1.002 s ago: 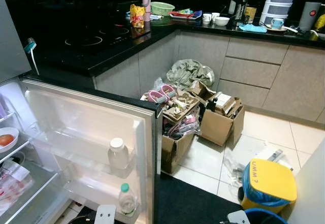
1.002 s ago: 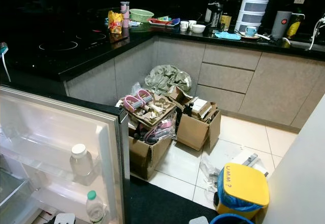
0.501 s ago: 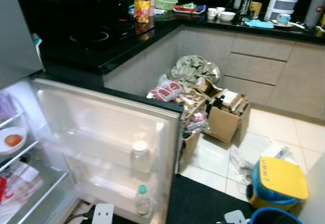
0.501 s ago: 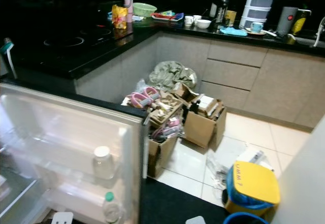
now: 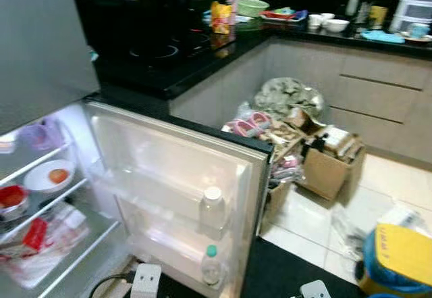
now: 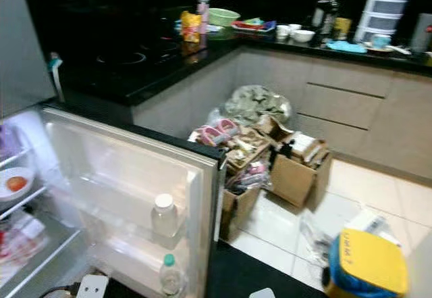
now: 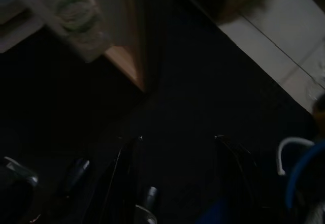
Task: Restocking fridge
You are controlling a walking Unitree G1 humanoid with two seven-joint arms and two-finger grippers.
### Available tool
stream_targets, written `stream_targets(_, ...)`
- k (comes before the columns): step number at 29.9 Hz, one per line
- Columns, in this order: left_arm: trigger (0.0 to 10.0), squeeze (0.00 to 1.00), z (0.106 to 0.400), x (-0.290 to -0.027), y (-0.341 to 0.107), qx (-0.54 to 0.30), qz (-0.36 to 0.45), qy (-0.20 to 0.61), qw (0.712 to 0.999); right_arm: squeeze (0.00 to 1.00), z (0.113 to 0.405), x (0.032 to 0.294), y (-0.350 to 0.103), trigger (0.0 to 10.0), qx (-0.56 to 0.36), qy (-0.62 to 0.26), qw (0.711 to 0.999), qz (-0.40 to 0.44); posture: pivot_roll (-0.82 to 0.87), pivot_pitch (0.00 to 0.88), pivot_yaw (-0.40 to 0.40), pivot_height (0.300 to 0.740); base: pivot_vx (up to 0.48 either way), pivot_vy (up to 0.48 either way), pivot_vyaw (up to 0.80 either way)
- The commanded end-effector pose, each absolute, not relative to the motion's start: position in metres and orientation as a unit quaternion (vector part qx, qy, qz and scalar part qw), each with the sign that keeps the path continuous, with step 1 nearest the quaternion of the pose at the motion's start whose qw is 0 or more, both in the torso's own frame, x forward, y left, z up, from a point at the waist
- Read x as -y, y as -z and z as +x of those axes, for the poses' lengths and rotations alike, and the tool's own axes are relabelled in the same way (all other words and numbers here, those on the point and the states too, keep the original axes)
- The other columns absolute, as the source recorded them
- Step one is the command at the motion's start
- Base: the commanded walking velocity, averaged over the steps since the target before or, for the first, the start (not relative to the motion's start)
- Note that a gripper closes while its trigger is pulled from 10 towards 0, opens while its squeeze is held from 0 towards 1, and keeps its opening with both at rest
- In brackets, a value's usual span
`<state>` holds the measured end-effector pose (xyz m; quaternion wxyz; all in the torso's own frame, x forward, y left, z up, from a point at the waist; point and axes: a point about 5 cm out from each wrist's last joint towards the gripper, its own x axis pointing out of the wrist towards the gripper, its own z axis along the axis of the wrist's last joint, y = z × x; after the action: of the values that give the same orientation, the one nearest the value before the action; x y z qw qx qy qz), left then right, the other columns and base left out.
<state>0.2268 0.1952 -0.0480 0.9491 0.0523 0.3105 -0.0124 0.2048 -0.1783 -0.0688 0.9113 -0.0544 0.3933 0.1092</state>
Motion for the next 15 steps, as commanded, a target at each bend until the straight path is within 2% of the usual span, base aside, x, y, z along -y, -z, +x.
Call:
stream_targets(1, 10.0, 0.0, 0.222, -0.1949, 0.0516, -0.319, 0.057, 0.009, 0.946, 0.0, 0.2024, 0.1785, 0.0699, 10.0, -0.394, -0.114, 0.91, -0.055, -0.02, 0.056, -0.031, 0.74, 0.0, 0.0, 0.8)
stream_targets(15, 10.0, 0.0, 0.2222, -0.1933, 0.0524, -0.325, 0.05, 0.009, 0.944, 0.0, 0.2049, 0.178, 0.0681, 10.0, -0.388, -0.121, 0.912, -0.056, -0.03, 0.058, -0.032, 0.74, 0.0, 0.0, 0.8)
